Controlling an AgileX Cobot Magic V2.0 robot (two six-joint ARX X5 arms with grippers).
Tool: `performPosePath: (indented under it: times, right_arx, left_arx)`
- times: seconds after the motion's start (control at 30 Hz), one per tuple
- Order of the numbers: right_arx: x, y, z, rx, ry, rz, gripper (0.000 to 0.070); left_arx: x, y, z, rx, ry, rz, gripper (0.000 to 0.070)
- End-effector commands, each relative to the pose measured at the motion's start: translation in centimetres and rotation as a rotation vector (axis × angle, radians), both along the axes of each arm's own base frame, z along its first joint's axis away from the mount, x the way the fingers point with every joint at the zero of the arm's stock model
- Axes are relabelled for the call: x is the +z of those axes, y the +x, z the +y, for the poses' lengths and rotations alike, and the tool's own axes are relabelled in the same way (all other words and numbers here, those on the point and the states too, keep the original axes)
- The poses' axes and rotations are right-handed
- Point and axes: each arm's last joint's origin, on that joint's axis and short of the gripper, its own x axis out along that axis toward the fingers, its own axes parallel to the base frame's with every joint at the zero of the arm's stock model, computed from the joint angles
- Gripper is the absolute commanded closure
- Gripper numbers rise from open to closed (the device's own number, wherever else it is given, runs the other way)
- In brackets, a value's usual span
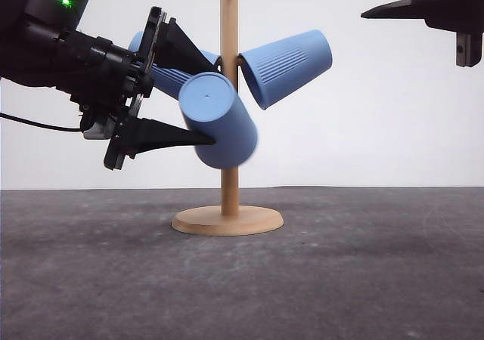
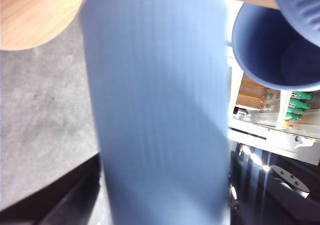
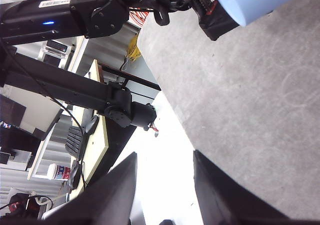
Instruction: Place three cups
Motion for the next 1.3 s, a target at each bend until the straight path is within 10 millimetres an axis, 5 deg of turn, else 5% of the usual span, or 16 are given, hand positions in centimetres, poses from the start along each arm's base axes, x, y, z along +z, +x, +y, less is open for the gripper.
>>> performPosePath:
  times: [0.0,0.1,0.63,0.97,1.1,1.27]
  right_arx:
    - [0.1,0.2,0.1,0.007,0.004,-0.016,0.0479]
    - [0.1,0.2,0.1,0.007,0.004,-0.015,0.0479]
    - [0.1,0.0,0.0,0.007,-0.001,0.013,0.0479]
    - [0.0,-0.2,-0.1,0.010,-0.019,-0.001,0.0479]
    - [-0.2,-0.3,-0.3,-0.047,-0.197,-0.044,0.0479]
    - [0.2,-0.3,-1.2,-0.142,-0.358,-0.131,0.0479]
  left_arx:
    - [0.1,0.4,-0.3,-0.012,0.006,-0.035,0.0138]
    - [0.1,0.4,-0.3,-0.015,0.009,-0.046,0.0095]
    - [1.2,-0.1,0.8,-0.205,0.011,-0.243,0.0097]
    - [2.9,-5.1,4.3,-0.192,0.569,-0.454,0.0141]
    - [5.3,-7.4,5.7,-0.104,0.792,-0.594,0.0260]
    - [7.5,-9.0,7.1,0.005,0.891,-0.715,0.0271]
